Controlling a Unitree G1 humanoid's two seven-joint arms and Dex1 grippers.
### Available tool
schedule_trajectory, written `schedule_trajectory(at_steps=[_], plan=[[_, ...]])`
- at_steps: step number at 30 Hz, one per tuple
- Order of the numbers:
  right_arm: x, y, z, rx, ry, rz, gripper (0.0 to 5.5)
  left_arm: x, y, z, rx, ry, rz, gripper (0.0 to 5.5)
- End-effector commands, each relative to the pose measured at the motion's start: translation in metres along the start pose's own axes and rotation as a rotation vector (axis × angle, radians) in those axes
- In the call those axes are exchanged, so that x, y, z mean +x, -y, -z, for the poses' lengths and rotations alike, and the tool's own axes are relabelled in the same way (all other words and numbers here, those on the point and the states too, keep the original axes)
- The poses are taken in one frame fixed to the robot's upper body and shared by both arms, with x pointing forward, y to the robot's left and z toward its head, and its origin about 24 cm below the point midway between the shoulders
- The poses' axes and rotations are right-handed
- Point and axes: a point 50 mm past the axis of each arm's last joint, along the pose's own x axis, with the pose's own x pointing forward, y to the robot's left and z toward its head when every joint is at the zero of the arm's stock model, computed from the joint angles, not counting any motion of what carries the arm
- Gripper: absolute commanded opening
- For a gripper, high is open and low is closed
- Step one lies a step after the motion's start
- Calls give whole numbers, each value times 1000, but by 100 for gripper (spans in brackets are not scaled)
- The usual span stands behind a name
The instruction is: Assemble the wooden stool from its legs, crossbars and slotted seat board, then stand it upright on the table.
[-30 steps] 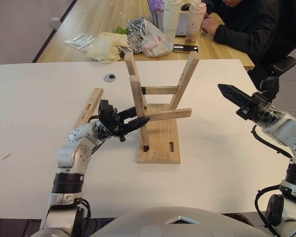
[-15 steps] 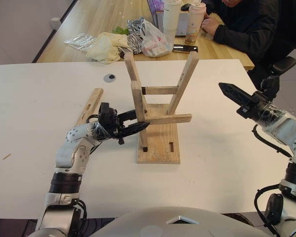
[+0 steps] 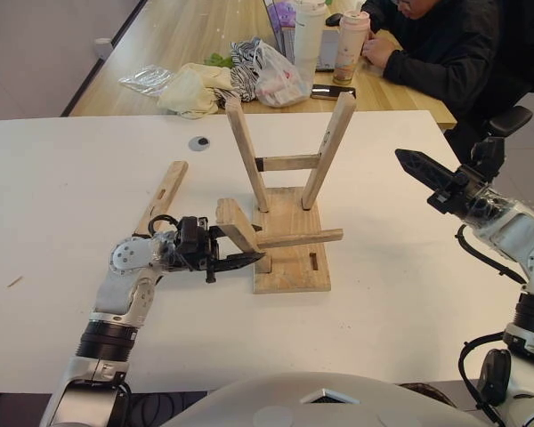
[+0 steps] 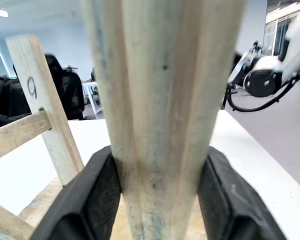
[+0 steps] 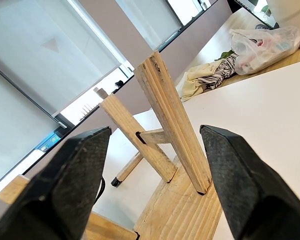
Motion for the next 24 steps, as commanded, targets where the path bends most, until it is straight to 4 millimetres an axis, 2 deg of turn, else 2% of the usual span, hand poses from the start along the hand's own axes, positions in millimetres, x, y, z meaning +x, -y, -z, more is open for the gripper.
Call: schedule_trajectory(at_steps=[1, 4, 7, 8, 14, 17, 20, 24], plan=[[2, 4, 6, 8, 17, 36, 327, -31, 38, 77, -321, -539, 38, 201], [1, 5, 7, 9, 20, 45, 327, -34, 36, 79, -285, -632, 65, 201], [-1, 6, 8, 10, 27, 57, 327, -33, 19, 64, -233, -604, -14, 201], [-2, 6, 9, 10, 30, 61, 327, -33, 13, 58, -208, -596, -46, 236], [-9, 6, 15, 9, 68, 89, 327, -46, -21, 11, -87, -585, -165, 327], [-11, 6, 17, 8, 85, 99, 327, -69, -56, 4, 17, -640, -465, 327], [-12, 6, 20, 10, 98, 113, 327, -81, -85, 3, 63, -629, -738, 327], [-9, 6, 21, 9, 89, 111, 327, -100, -94, 15, -5, -651, -945, 327]])
